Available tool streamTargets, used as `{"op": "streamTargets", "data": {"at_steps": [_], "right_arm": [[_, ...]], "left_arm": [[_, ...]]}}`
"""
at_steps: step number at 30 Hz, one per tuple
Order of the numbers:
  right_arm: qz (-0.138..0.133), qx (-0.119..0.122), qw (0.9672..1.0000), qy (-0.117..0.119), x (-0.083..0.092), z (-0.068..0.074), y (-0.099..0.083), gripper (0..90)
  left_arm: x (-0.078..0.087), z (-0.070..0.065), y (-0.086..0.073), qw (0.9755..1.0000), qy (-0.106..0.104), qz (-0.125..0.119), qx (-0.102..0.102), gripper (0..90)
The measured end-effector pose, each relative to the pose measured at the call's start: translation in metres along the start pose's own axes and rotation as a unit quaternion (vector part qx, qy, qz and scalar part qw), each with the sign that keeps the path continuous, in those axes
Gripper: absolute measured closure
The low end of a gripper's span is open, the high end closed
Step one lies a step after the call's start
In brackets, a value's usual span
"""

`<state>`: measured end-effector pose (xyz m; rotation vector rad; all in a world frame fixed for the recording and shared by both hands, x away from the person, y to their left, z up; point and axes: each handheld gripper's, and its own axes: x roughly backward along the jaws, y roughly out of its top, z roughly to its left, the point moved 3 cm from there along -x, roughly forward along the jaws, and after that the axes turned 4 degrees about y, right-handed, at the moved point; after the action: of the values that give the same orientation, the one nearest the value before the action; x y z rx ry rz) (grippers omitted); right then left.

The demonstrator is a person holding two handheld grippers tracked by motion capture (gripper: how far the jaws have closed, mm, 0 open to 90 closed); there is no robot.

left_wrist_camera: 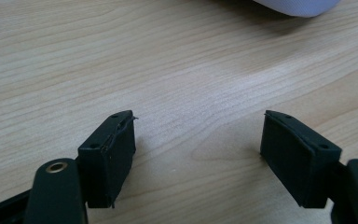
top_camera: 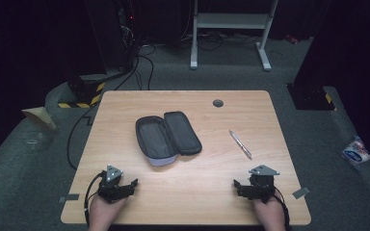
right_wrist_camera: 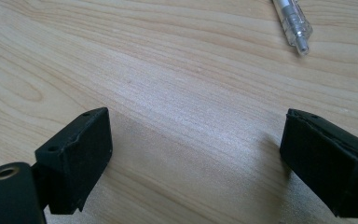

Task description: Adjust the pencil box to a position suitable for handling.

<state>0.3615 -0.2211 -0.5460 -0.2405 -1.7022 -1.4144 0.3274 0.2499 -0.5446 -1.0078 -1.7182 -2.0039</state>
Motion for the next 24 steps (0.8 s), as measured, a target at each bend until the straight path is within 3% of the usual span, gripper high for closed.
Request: {"op": "streamTargets", "data": {"at_steps": [10,17,19,24], "right_arm": [[0.0,0.001,1.0,0.002,-0.001,0.0,0.0,9.0],[0.001,0.006,1.0,0.007,-0.001,0.0,0.001,9.1],[-0.001,0.007,0.9999,0.008,-0.001,-0.001,0.001,9.2],[-0.003,-0.008,1.0,0.003,0.002,-0.001,-0.001,10.2]], "left_arm": [[0.009,0.0,0.004,0.9997,-0.006,-0.025,0.003,28.3],[0.014,-0.005,0.01,0.9989,-0.013,-0.042,-0.014,28.3],[0.015,-0.007,0.012,0.9985,-0.021,-0.05,-0.009,28.6],[0.016,-0.016,0.019,0.9972,-0.034,-0.062,-0.024,28.7]]}}
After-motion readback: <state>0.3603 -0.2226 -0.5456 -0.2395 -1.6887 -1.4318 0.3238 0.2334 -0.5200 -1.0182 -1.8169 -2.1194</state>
